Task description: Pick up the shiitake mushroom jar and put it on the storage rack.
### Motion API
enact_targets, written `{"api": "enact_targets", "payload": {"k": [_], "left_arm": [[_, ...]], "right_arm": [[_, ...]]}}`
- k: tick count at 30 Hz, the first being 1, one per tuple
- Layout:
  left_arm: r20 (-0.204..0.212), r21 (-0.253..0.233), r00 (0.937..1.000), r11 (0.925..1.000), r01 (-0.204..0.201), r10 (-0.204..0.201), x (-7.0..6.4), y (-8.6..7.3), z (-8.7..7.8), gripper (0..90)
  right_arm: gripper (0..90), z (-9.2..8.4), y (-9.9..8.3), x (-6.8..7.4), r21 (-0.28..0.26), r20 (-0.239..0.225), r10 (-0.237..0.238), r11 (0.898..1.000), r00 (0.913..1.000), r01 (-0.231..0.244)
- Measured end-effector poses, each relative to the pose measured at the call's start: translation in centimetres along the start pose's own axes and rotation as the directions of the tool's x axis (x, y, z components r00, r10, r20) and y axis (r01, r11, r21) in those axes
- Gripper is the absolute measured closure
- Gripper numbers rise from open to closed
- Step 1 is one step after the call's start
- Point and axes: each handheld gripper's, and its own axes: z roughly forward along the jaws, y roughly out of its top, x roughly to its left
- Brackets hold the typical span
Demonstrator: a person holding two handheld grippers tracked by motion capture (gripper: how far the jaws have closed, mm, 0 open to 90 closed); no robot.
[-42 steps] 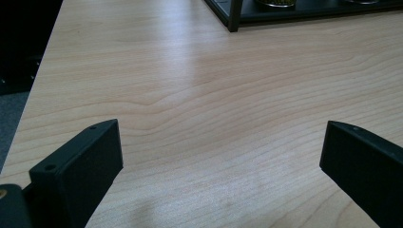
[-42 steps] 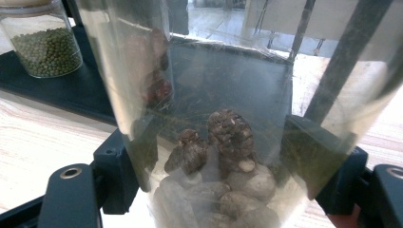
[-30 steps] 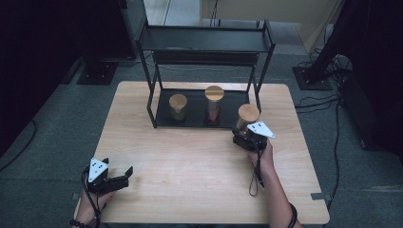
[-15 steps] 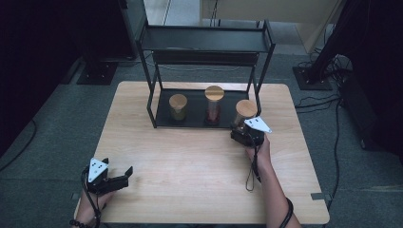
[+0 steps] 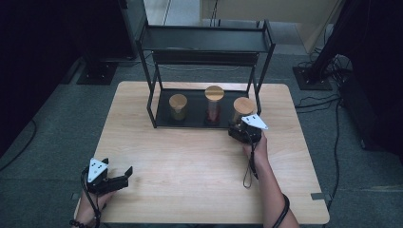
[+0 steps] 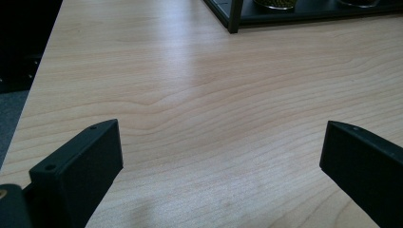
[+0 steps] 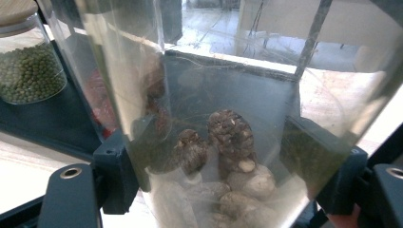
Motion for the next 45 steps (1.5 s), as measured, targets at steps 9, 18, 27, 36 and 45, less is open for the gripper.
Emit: {"api": "enact_targets", "payload": {"k": [9, 18, 27, 36, 45], "left_arm": [[-0.001, -0.003, 1.0, 1.0, 0.005, -0.005, 0.0, 0.0, 0.0, 0.4], [0.0, -0.002, 1.0, 1.0, 0.003, -0.003, 0.0, 0.0, -0.1, 0.4], [0.002, -0.002, 1.0, 1.0, 0.003, -0.003, 0.0, 0.0, -0.1, 0.4], [0.001, -0.002, 1.0, 1.0, 0.001, -0.001, 0.0, 0.0, -0.1, 0.5], [0.004, -0.002, 1.0, 1.0, 0.0, 0.0, 0.0, -0.1, -0.1, 0.4]], "right_arm": [[24.8, 1.0, 0.0, 0.3, 0.008, 0.013, -0.002, 1.0, 0.9999, 0.002], [24.7, 1.7, 0.3, 0.3, 0.007, 0.027, 0.005, 1.0, 0.9996, -0.005], [24.8, 2.6, 0.7, 0.3, 0.006, 0.045, 0.012, 1.0, 0.9989, -0.013], [24.7, 3.0, 0.7, 0.6, -0.003, 0.079, 0.027, 1.0, 0.9965, -0.027], [24.8, 3.5, 0.8, 1.1, -0.012, 0.136, 0.068, 0.998, 0.9885, -0.067]]}}
